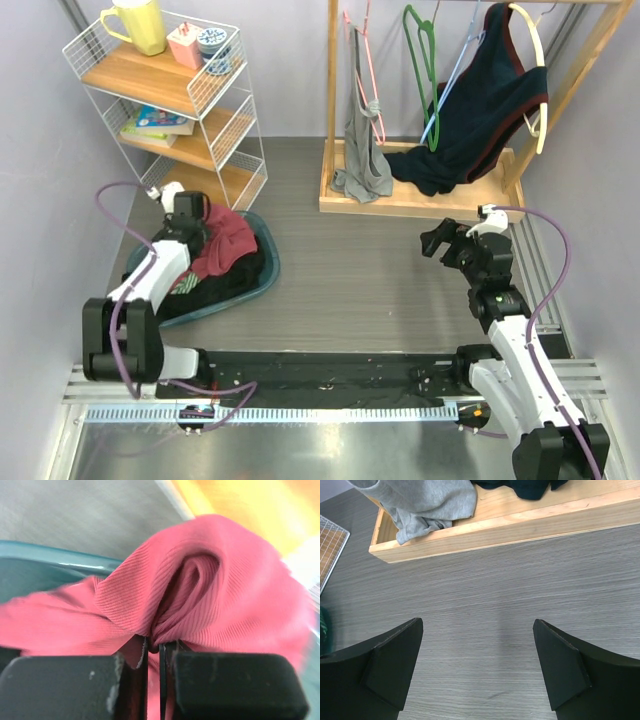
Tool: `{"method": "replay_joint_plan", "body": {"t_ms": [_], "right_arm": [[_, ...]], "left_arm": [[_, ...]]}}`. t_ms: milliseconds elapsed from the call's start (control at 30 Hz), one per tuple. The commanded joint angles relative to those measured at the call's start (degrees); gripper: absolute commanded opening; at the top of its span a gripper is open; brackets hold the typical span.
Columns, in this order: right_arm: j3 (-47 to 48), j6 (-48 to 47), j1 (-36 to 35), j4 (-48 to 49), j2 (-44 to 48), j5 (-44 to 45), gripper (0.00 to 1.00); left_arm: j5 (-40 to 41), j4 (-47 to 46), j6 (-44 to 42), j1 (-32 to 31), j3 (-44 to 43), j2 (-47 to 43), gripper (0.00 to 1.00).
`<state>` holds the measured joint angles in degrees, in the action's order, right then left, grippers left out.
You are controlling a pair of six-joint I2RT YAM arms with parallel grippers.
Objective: Place the tank top on the hanger
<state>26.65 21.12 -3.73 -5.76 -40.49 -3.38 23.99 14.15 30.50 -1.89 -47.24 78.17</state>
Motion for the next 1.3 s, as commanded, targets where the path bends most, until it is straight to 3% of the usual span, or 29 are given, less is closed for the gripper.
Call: {"method": "replay_joint_plan", "body": {"t_ms": [0, 167, 333, 533, 667, 733, 867, 1067, 1133, 1200, 1267], "right_arm": [[0.3, -0.8, -0.8, 2.8, -0.1, -1.0, 0.97], [0.2, -0.9, -1.0, 2.7, -0.1, -0.9, 0.97], [0.1, -0.8, -1.2, 2.8, 0.2, -0.7, 0.97], [0.1, -0.8, -1.2, 2.6, 0.4, -0.7, 0.97], [0.1, -1.0, -1.2, 2.5, 0.2, -0.3, 0.97], [0.2, -0.9, -1.2, 2.2, 0.3, -0.1, 0.97], [0.1, -0.6, -1.2, 1.3, 1.0, 1.0, 0.97], [0.0, -0.3, -1.2, 0.6, 1.1, 2.5, 0.97], [0.1, -0.2, -1.2, 0.3, 0.8, 2.7, 0.97], [0.1, -0.2, -1.3, 0.0, 0.2, 2.7, 0.97], [-0.1, -0.3, -1.6, 0.3, 0.1, 2.9, 0.97]], "left_arm": [[6.2, 5.6, -3.9, -10.5, -8.5, -9.3, 0.01], [6.1, 13.1, -8.3, -18.8, -17.0, -13.8, 0.00], [-0.3, 14.6, -13.4, -27.4, -29.0, -14.9, 0.00], [-1.6, 19.8, -21.1, -43.4, -51.3, -1.0, 0.00], [-4.0, 22.5, -23.6, -50.5, -68.5, 8.6, 0.00], [-5.6, 23.1, -23.3, -51.6, -72.1, 10.9, 0.00], [-6.6, 20.3, -21.3, -51.7, -68.8, 12.3, 0.00], [-2.3, 15.6, -16.9, -49.6, -42.7, 12.6, 0.00], [-2.1, 16.7, -13.0, -46.6, -36.3, 16.3, 0.10], [-0.9, 17.7, -12.0, -46.0, -33.3, 19.7, 0.64], [-0.4, 17.5, -10.1, -46.4, -29.3, 20.4, 0.82]]}}
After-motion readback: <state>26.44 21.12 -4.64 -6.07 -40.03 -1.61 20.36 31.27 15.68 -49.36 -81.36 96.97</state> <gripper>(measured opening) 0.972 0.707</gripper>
